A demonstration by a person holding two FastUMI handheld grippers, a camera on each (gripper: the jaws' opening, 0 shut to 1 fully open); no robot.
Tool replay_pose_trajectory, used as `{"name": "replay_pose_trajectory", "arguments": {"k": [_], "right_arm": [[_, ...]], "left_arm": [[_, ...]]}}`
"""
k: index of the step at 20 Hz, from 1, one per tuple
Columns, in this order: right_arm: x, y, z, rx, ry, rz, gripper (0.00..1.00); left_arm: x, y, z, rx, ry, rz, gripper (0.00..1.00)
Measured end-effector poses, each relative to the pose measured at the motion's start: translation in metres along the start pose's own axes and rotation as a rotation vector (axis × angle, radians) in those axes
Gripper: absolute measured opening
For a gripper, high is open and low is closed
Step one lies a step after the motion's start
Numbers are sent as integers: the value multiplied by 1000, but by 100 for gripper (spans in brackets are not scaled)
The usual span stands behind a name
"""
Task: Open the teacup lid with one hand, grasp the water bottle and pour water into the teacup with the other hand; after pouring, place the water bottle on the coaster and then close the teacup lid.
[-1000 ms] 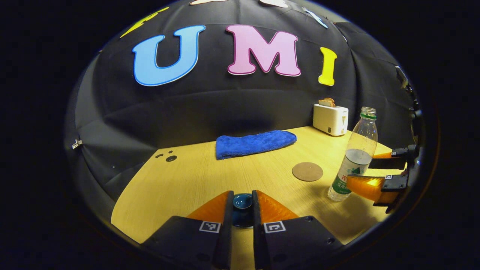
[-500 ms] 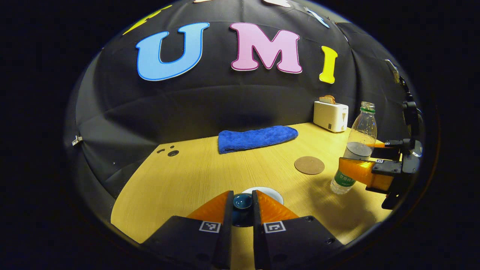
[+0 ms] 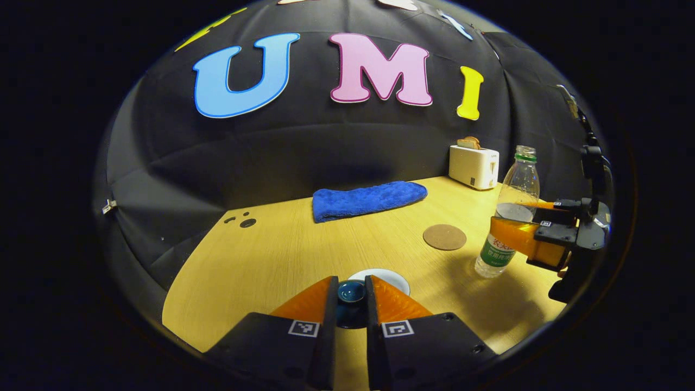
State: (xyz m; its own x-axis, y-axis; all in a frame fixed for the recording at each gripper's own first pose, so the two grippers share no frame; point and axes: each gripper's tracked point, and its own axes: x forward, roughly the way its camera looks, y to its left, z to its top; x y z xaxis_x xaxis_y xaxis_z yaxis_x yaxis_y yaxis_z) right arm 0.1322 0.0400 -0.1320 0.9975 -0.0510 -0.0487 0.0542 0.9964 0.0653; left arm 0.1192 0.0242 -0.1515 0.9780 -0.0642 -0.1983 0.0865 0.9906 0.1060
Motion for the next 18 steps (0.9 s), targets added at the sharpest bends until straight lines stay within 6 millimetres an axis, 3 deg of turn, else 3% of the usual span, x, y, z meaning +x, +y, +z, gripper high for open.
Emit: {"name": "replay_pose_trajectory", "arguments": {"k": [2, 3, 9, 16, 18], "right_arm": [[3, 0, 1, 0, -3, -2, 80], [3, 1, 0, -1, -4, 0, 81], [9, 15, 5, -134, 27, 62, 74], [21, 43, 34, -439, -18, 154, 71], [28, 50, 34, -519, -19, 173, 71]], "left_arm": [[-2, 1, -1, 5, 1, -5, 24], [-3, 2, -3, 9, 2, -6, 27], [-10, 15, -2, 3, -7, 4, 27], [-35, 50, 1, -88, -41, 81, 27], [-43, 60, 0, -109, -48, 103, 27]]}}
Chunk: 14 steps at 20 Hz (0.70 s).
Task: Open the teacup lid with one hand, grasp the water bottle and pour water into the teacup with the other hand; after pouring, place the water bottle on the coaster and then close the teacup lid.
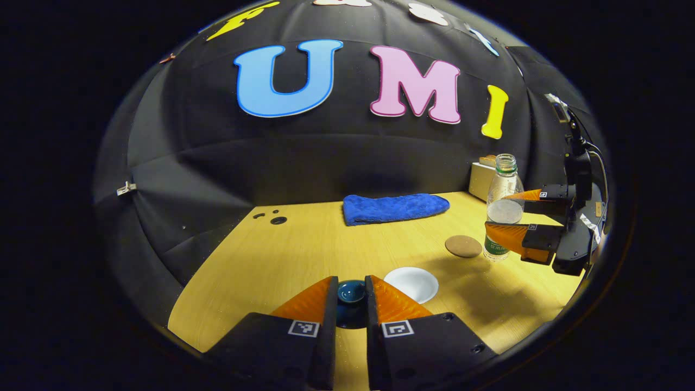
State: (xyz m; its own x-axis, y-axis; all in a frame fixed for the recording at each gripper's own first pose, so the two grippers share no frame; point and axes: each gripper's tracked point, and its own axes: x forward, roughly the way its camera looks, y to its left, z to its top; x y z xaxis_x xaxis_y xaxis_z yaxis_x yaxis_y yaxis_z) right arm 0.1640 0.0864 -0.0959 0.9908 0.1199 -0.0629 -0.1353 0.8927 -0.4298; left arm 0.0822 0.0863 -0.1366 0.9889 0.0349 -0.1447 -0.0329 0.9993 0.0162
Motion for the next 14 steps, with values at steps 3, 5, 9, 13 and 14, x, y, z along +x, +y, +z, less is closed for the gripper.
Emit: {"name": "replay_pose_trajectory", "arguments": {"k": [3, 5, 9, 13, 14], "right_arm": [[9, 7, 7, -136, -2, 30, 71], [16, 11, 9, -237, -5, 47, 71], [24, 16, 6, -380, 4, 75, 71], [29, 21, 6, -513, 0, 90, 71], [30, 24, 7, -549, -5, 97, 71]], "left_arm": [[-8, 15, -3, -34, -5, 18, 27], [-12, 25, -6, -61, -9, 32, 27], [-18, 44, -13, -113, -16, 72, 27], [-23, 59, -19, -111, -15, 97, 27], [-24, 62, -19, -122, -18, 101, 27]]}}
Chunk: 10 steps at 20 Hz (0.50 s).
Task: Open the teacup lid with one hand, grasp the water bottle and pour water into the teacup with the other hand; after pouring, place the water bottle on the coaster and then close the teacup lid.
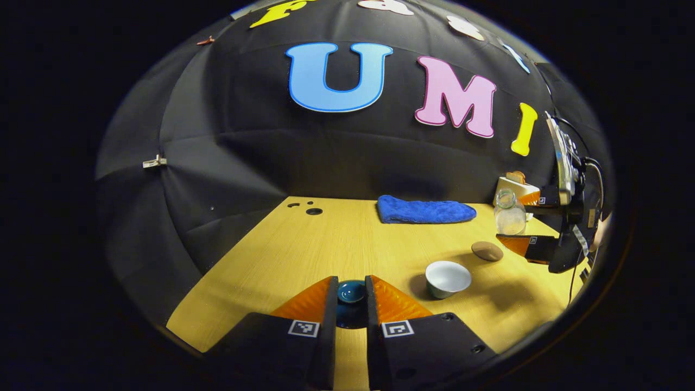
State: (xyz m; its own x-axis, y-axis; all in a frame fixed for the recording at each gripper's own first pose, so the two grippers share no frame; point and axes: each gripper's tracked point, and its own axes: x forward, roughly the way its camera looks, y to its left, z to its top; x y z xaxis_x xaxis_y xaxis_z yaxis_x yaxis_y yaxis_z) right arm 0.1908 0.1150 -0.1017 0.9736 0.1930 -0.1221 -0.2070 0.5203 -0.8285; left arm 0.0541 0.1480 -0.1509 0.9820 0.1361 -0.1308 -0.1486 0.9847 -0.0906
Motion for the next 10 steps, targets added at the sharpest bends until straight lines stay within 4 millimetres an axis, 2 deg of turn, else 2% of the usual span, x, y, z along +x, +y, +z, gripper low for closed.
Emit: {"name": "replay_pose_trajectory", "arguments": {"k": [10], "right_arm": [[17, 43, 12, -138, -24, 90, 71]], "left_arm": [[-9, 30, -16, -41, 16, 39, 28]]}}
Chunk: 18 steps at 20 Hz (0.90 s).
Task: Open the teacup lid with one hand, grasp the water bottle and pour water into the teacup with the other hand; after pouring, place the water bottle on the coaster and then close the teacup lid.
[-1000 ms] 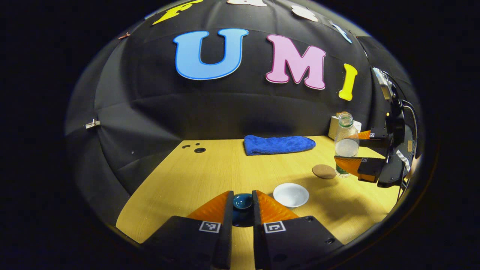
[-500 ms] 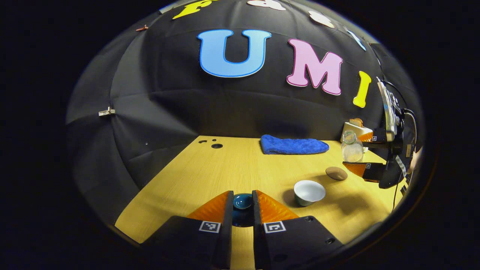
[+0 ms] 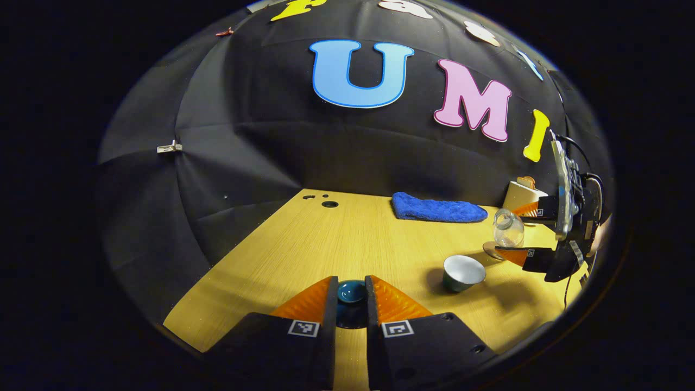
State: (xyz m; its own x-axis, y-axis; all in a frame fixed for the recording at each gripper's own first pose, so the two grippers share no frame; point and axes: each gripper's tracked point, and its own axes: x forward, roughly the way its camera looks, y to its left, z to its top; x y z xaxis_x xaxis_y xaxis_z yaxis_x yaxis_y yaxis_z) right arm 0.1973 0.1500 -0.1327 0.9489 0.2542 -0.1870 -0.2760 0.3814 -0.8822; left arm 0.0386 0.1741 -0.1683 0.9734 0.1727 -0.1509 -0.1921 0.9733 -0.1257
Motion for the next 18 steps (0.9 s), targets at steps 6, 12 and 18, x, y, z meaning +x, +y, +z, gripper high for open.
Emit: {"name": "replay_pose_trajectory", "arguments": {"k": [6, 12, 18], "right_arm": [[10, 12, 0, -124, 10, 32, 71], [16, 14, -6, -210, 22, 39, 71], [17, 14, -4, -324, 11, 44, 71]], "left_arm": [[0, 8, -3, -9, 6, 5, 27], [3, 13, -7, -16, 13, 3, 28], [4, 14, -9, -22, 17, -1, 28]]}}
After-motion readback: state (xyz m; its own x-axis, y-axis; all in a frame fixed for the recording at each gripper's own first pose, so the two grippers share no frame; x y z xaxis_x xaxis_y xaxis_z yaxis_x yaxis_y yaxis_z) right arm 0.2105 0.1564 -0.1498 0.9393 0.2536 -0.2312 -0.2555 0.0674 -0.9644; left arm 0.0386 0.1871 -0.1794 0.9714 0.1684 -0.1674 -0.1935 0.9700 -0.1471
